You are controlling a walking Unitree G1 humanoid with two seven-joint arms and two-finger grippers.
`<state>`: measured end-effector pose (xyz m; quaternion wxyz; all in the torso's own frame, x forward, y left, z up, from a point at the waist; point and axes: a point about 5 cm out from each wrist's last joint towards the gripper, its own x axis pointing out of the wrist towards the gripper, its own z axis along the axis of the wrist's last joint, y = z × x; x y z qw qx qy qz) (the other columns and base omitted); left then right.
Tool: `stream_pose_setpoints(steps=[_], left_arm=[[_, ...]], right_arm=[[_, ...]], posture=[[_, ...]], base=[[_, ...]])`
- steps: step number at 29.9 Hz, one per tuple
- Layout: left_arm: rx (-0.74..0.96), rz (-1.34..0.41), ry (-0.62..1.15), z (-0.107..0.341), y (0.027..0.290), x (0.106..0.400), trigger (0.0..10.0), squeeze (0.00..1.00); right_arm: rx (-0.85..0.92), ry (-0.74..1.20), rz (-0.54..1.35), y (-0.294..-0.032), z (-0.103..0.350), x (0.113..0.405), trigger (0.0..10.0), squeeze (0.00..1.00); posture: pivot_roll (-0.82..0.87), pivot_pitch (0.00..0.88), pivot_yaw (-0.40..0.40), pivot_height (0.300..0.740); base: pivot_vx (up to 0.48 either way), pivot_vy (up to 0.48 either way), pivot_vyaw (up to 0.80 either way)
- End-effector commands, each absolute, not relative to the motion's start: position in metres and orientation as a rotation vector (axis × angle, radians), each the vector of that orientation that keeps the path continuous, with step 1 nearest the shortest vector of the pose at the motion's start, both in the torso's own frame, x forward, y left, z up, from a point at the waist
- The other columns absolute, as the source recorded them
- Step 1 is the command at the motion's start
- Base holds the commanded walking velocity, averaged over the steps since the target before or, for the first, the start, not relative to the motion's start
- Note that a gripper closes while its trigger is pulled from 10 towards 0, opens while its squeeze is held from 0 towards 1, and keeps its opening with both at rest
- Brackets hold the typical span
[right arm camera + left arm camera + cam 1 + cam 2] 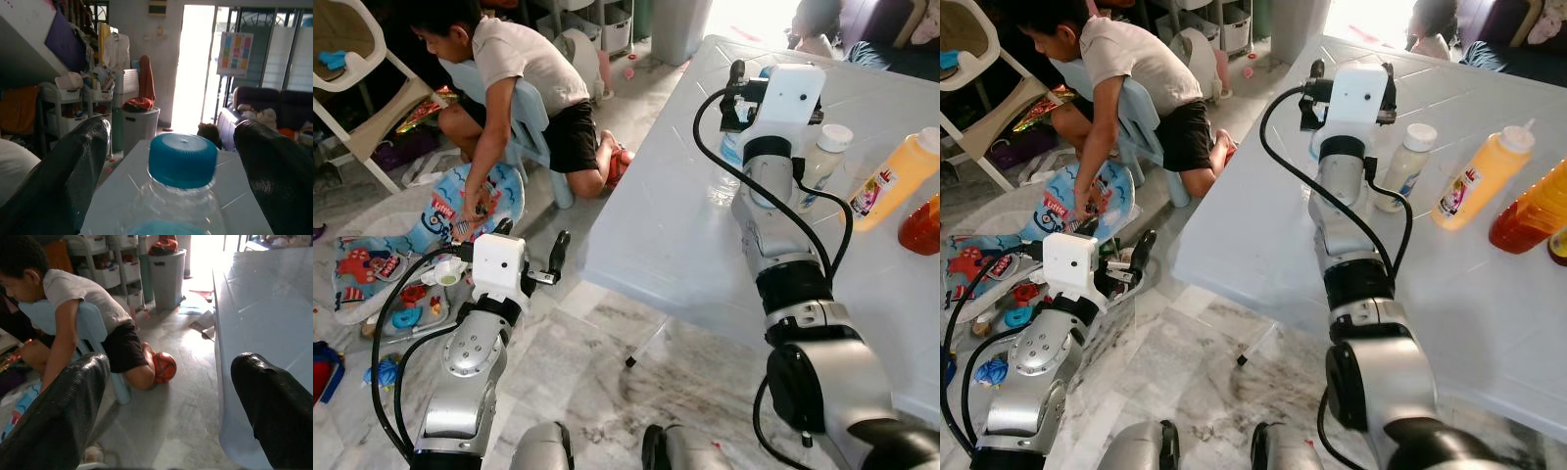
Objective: Restocking fridge
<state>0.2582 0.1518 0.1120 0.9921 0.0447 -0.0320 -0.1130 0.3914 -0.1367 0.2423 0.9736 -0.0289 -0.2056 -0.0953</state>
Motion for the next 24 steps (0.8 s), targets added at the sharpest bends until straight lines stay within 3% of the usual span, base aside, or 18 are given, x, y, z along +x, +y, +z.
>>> stream_pose_setpoints(steps=[1,8,9,10,11,13,24], left_arm=[[0.101,-0.235,-0.060,0.113,0.153,0.255,10.0,0.00],[0.114,-0.240,-0.040,0.113,0.156,0.252,10.0,0.00],[0.116,-0.241,-0.036,0.113,0.157,0.251,10.0,0.00],[0.117,-0.241,-0.035,0.113,0.157,0.251,10.0,0.00],[0.118,-0.242,-0.034,0.113,0.157,0.251,10.0,0.00],[0.122,-0.246,-0.029,0.113,0.157,0.251,10.0,0.00],[0.122,-0.250,-0.027,0.112,0.155,0.252,10.0,0.00]], right_arm=[[-0.035,-0.417,-0.195,-0.136,0.248,0.394,10.0,0.00],[0.028,-0.357,-0.211,-0.137,0.254,0.405,10.0,0.00],[0.041,-0.349,-0.214,-0.138,0.255,0.406,6.9,0.00],[0.047,-0.346,-0.214,-0.138,0.256,0.407,6.9,0.00],[0.049,-0.346,-0.214,-0.138,0.257,0.407,5.3,0.00],[0.052,-0.346,-0.217,-0.139,0.260,0.409,0.0,0.00],[0.065,-0.349,-0.218,-0.140,0.263,0.410,0.0,0.00]], posture=[[0.11,0.158,0.009,0.740],[0.13,0.166,0.017,0.740],[0.13,0.166,0.019,0.740],[0.13,0.166,0.019,0.740],[0.13,0.165,0.020,0.740],[0.13,0.163,0.020,0.740],[0.13,0.146,0.009,0.740]], base=[[0.000,0.000,0.00],[0.000,0.000,0.00],[0.000,0.000,0.00],[0.000,0.000,0.00],[0.000,0.000,0.00],[0.000,0.000,0.00],[0.000,0.000,0.00]])
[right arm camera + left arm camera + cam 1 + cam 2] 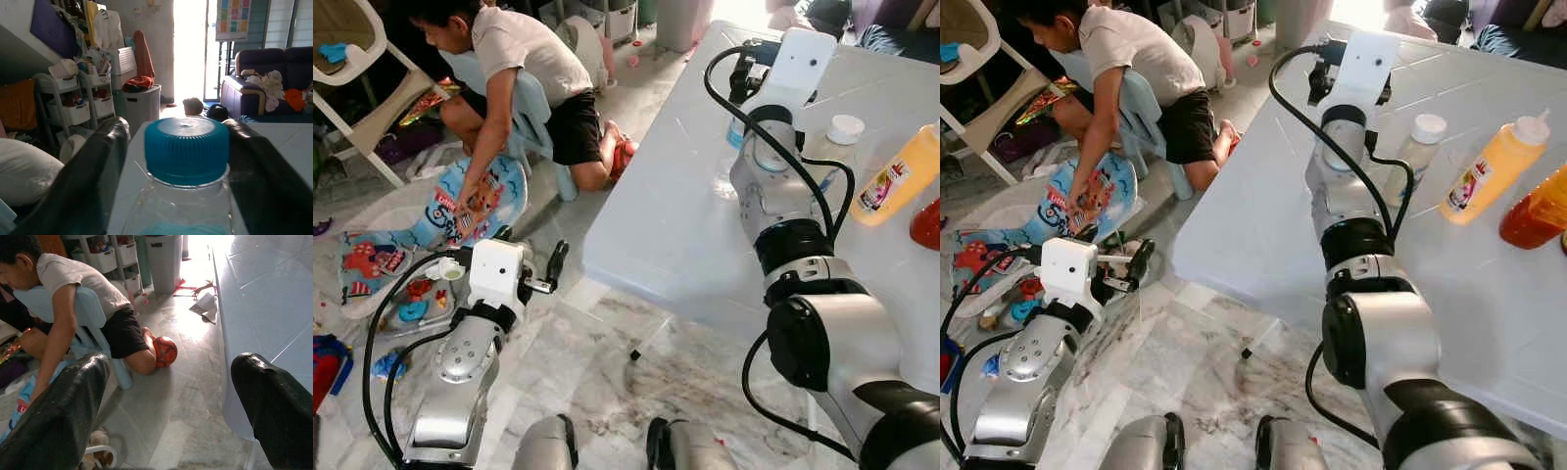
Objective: Restocking fridge
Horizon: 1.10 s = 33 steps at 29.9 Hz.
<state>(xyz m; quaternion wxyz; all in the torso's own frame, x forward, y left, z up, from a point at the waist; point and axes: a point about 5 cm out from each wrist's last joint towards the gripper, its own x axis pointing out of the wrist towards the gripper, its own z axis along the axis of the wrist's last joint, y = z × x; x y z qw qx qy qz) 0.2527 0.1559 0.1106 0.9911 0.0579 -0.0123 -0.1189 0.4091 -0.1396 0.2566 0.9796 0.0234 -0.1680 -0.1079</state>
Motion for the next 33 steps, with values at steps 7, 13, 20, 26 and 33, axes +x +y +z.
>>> stream_pose_setpoints(steps=[7,13,20,26,33], left_arm=[[0.123,-0.242,-0.025,0.112,0.155,0.254,10.0,0.00],[0.126,-0.240,-0.013,0.109,0.156,0.254,10.0,0.00],[0.107,-0.249,0.019,0.103,0.155,0.252,10.0,0.00],[0.075,-0.230,0.053,0.096,0.154,0.253,10.0,0.00],[0.050,-0.196,0.043,0.098,0.154,0.258,10.0,0.00]], right_arm=[[0.088,-0.343,-0.215,-0.139,0.264,0.411,0.0,0.00],[0.109,-0.321,-0.199,-0.138,0.261,0.410,0.0,0.00],[0.119,-0.313,-0.168,-0.136,0.255,0.405,0.0,0.00],[0.120,-0.313,-0.088,-0.129,0.241,0.393,0.0,0.00],[0.084,-0.327,0.154,-0.109,0.220,0.357,10.0,0.00]], posture=[[0.12,0.136,-0.001,0.740],[0.11,0.120,-0.010,0.740],[0.09,0.106,-0.019,0.740],[0.07,0.083,-0.027,0.740],[0.05,0.079,-0.043,0.740]], base=[[0.000,0.000,0.00],[0.000,0.000,0.00],[0.000,0.000,0.00],[0.000,0.000,0.00],[0.000,0.000,0.00]])
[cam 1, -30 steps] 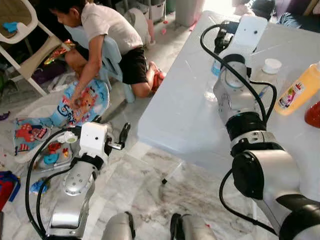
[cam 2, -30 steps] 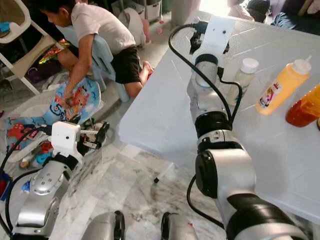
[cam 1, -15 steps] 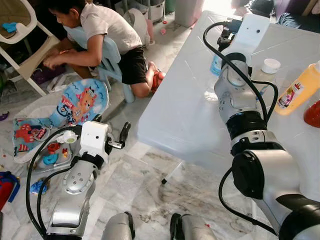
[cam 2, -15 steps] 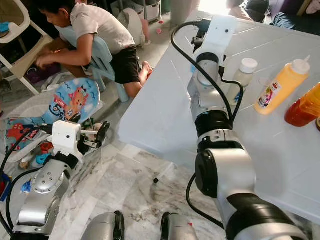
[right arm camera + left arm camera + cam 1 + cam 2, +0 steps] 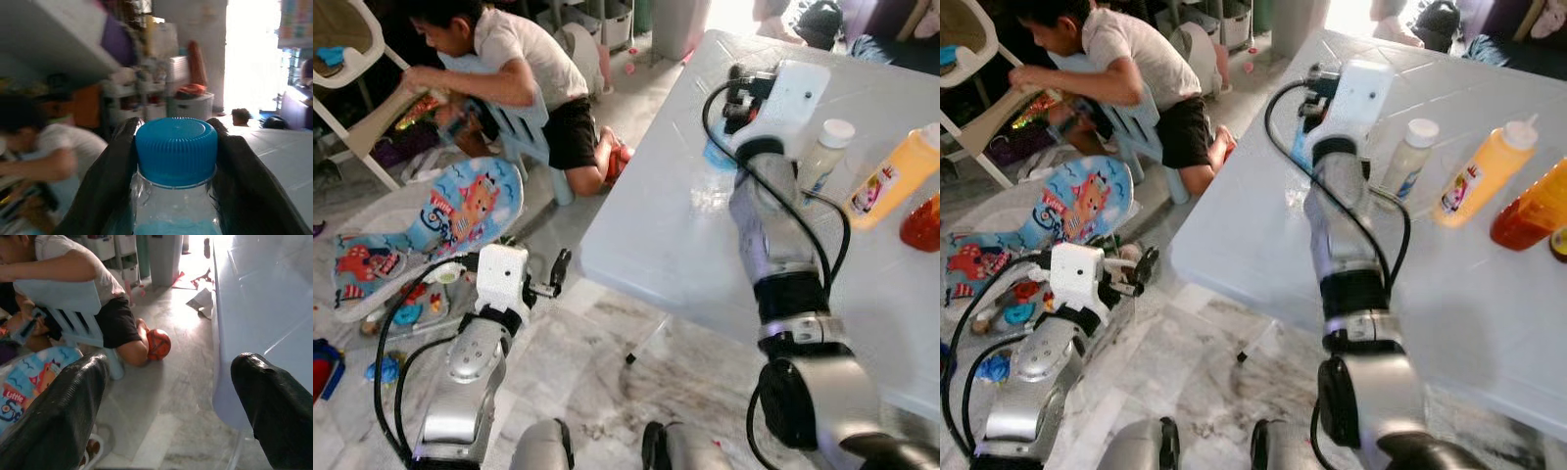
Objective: Restocking fridge
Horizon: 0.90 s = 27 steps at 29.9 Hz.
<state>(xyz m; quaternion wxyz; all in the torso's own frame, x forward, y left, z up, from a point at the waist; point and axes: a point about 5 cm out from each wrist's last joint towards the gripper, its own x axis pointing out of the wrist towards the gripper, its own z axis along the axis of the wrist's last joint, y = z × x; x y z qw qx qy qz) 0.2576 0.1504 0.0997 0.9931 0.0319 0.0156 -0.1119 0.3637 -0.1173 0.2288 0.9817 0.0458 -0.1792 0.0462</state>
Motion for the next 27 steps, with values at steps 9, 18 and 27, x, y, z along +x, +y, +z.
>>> stream_pose_setpoints(steps=[9,18,27], left_arm=[[0.034,-0.196,0.044,0.095,0.146,0.259,10.0,0.00],[0.027,-0.190,0.043,0.095,0.145,0.262,10.0,0.00],[0.036,-0.190,0.041,0.095,0.145,0.263,10.0,0.00]], right_arm=[[0.065,-0.205,0.242,-0.110,0.197,0.333,10.0,0.00],[0.060,-0.186,0.264,-0.111,0.200,0.329,10.0,0.00],[0.071,-0.116,0.243,-0.108,0.192,0.330,10.0,0.00]], posture=[[0.03,0.081,-0.053,0.740],[0.03,0.079,-0.058,0.740],[0.04,0.078,-0.054,0.740]], base=[[-0.238,0.000,0.00],[-0.301,0.000,0.00],[-0.312,0.000,0.00]])
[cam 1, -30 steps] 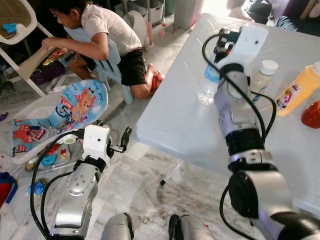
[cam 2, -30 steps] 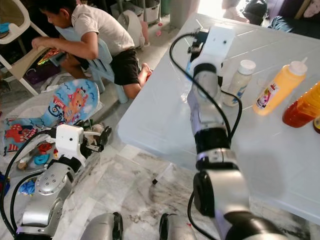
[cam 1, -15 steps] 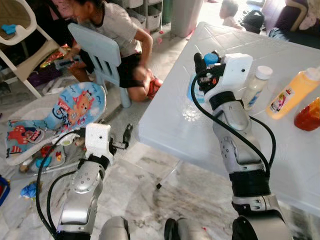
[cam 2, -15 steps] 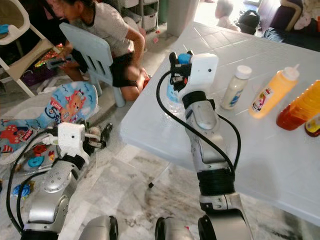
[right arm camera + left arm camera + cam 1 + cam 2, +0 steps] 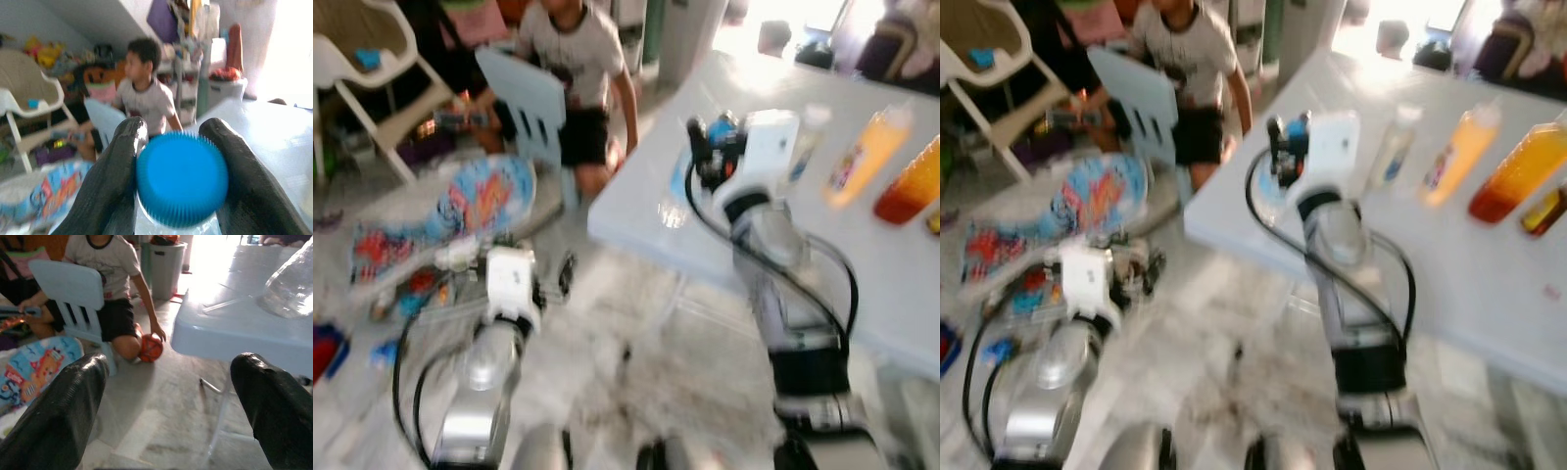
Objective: Restocking fridge
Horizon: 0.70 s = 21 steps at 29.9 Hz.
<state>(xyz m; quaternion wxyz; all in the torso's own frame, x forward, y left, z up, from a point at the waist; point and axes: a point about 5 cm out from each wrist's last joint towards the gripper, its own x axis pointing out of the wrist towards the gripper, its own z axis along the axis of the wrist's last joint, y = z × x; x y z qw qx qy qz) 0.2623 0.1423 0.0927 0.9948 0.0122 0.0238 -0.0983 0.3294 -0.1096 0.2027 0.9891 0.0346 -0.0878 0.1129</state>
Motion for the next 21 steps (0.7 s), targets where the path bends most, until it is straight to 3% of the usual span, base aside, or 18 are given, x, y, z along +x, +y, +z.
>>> stream_pose_setpoints(steps=[1,5,11,21], left_arm=[[0.037,-0.189,0.041,0.095,0.145,0.263,10.0,0.00],[0.041,-0.187,0.040,0.095,0.146,0.263,10.0,0.00],[0.049,-0.184,0.040,0.095,0.148,0.262,10.0,0.00],[0.070,-0.188,0.020,0.102,0.149,0.264,10.0,0.00]], right_arm=[[0.067,-0.115,0.246,-0.108,0.191,0.330,10.0,0.00],[-0.003,-0.097,0.179,-0.114,0.184,0.333,10.0,0.00],[0.031,-0.075,0.229,-0.115,0.180,0.331,10.0,0.00],[0.014,-0.124,0.272,-0.099,0.185,0.330,10.0,0.00]], posture=[[0.04,0.079,-0.054,0.740],[0.04,0.079,-0.052,0.740],[0.05,0.083,-0.048,0.740],[0.07,0.089,-0.039,0.740]], base=[[-0.307,0.000,0.00],[-0.301,0.000,0.00],[-0.272,0.000,0.00],[0.000,0.000,0.00]])
